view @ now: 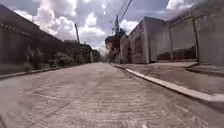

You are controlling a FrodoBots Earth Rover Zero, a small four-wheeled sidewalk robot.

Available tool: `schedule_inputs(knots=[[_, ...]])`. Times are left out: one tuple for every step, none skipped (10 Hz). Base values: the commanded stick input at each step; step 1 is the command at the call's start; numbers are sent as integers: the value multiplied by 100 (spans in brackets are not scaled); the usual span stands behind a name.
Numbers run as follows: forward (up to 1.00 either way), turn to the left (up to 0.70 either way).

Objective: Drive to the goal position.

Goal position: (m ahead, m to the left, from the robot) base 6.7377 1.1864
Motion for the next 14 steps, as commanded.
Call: schedule_inputs(knots=[[85,0],[85,0],[85,0],[85,0],[85,0],[85,0],[85,0],[85,0],[85,0],[85,0],[85,0],[85,0],[85,0],[85,0]])
